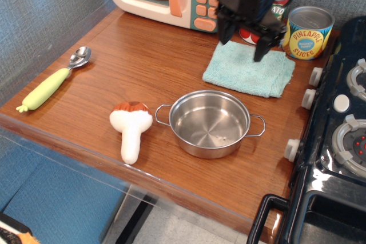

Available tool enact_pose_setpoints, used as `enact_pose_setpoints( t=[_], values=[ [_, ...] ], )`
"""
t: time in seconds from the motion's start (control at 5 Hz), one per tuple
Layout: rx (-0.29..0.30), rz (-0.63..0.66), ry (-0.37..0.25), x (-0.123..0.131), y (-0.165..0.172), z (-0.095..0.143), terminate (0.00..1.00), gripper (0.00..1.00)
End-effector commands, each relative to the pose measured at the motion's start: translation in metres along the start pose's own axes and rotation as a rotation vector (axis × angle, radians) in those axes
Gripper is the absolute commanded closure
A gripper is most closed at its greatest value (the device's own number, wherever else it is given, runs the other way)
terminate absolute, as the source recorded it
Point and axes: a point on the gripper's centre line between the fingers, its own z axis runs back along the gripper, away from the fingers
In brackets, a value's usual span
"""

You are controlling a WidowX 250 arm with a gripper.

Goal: Move the blue cloth in front of the microwave door

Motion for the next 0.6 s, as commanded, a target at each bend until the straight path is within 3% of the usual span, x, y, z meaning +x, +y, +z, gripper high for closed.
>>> enact_pose_setpoints(
  t=[0.0, 0.2, 0.4],
  values=[
    [-0.029, 0.021, 0.039, 0.009, -0.007, -0.021, 0.00, 0.00],
    [-0.032, 0.032, 0.106, -0.002, -0.004, -0.045, 0.00, 0.00],
    [-0.019, 0.031, 0.149, -0.016, 0.008, -0.056, 0.00, 0.00]
  ],
)
